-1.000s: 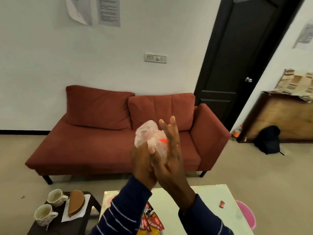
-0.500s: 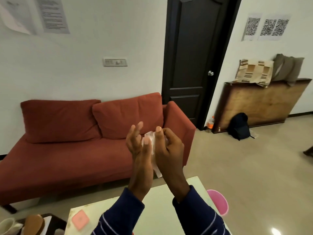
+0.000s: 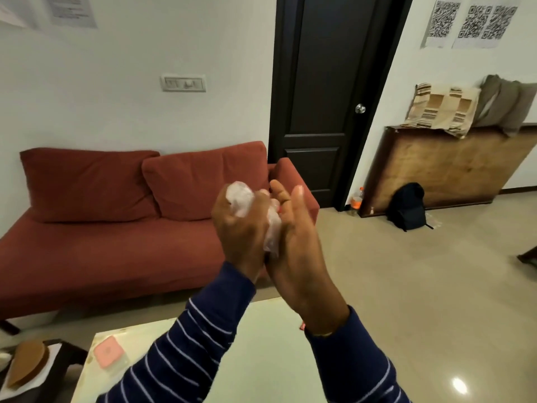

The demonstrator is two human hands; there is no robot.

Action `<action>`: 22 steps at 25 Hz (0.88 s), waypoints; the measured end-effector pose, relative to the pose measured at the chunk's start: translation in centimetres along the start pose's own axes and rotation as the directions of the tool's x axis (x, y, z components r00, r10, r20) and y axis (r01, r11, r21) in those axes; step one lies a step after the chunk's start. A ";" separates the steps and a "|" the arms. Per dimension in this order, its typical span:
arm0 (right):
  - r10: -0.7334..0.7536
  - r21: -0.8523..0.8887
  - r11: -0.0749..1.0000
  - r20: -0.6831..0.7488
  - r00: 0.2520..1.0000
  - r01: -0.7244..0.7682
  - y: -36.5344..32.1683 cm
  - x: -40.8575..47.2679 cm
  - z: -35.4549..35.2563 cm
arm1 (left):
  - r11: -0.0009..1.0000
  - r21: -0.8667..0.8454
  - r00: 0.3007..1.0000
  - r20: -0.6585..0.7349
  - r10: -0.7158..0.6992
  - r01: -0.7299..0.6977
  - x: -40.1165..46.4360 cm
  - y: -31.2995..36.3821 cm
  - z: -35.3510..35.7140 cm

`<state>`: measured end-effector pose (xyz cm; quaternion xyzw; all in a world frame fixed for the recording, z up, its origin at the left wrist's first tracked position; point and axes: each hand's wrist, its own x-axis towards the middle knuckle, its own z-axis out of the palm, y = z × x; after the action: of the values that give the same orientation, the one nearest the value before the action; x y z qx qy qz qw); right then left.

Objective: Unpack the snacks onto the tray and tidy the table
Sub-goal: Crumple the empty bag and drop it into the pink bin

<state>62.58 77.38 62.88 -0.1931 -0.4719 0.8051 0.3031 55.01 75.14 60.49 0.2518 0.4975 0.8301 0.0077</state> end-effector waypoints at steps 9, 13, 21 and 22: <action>-0.350 -0.561 0.726 0.195 0.916 0.397 4.9 3.2 -3.8 | 0.991 0.065 0.957 -0.257 0.131 -0.118 5.5 -1.8 -0.1; -0.216 -0.425 0.872 0.114 0.970 0.244 4.8 4.0 -3.4 | 0.954 0.134 0.942 -0.174 0.287 -0.267 4.8 -2.6 0.9; -0.008 -0.082 0.997 -0.022 1.000 0.006 4.0 6.1 -5.1 | 0.836 0.252 0.862 0.292 0.414 -0.487 4.3 -5.7 1.3; 0.007 -0.054 0.998 -0.046 0.999 -0.009 4.0 6.3 -5.6 | 0.824 0.257 0.846 0.337 0.414 -0.506 4.1 -6.5 1.3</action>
<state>60.00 83.75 56.55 -0.2215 -0.4857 0.7885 0.3053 50.47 80.60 57.23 0.4718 0.5495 0.6681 -0.1706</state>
